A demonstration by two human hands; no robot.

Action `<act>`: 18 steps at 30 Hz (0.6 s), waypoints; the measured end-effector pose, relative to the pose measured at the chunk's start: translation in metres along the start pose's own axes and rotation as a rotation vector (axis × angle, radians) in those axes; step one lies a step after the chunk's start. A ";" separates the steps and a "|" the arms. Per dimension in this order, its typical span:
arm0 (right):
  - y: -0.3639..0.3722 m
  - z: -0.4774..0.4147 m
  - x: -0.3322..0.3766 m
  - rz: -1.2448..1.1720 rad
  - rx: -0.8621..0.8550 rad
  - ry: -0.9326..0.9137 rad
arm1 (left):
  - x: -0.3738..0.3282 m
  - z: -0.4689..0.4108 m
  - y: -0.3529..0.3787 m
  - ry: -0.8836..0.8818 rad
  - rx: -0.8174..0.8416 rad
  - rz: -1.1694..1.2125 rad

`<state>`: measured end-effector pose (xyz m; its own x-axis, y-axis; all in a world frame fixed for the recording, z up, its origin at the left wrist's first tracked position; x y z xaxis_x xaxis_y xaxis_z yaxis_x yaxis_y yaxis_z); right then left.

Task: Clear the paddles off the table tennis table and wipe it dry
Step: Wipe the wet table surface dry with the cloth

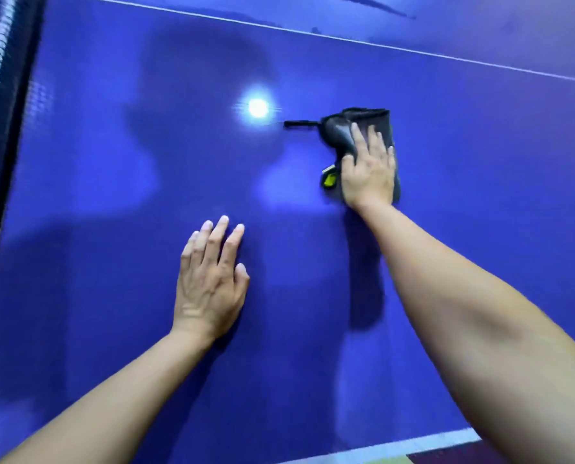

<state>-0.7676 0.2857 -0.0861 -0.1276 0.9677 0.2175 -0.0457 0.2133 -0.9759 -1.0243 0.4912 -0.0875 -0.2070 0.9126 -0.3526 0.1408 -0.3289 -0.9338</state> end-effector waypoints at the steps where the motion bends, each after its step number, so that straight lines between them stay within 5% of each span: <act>1: -0.005 -0.009 -0.026 0.004 0.007 0.071 | -0.002 0.002 0.004 -0.008 0.010 -0.012; 7: 0.004 -0.016 -0.004 -0.005 -0.135 0.375 | -0.002 0.004 0.007 -0.011 -0.003 -0.070; 14: 0.058 0.062 0.245 0.031 0.074 -0.532 | -0.001 0.003 0.004 -0.018 -0.041 -0.053; 18: 0.063 0.053 0.239 -0.016 0.149 -0.662 | -0.002 0.002 0.007 -0.007 -0.028 -0.063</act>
<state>-0.8536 0.5228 -0.0944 -0.7033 0.6680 0.2433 -0.1830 0.1605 -0.9699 -1.0247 0.4866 -0.0931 -0.2232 0.9295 -0.2937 0.1542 -0.2638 -0.9522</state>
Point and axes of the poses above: each hand's wrist, its own z-axis away from the middle knuckle, its own y-axis out of the palm, x = y × z, the point moved 6 cm from there along -z, towards the middle knuckle, and after that the axes turned 3 degrees about -y, right-handed, at the moved point
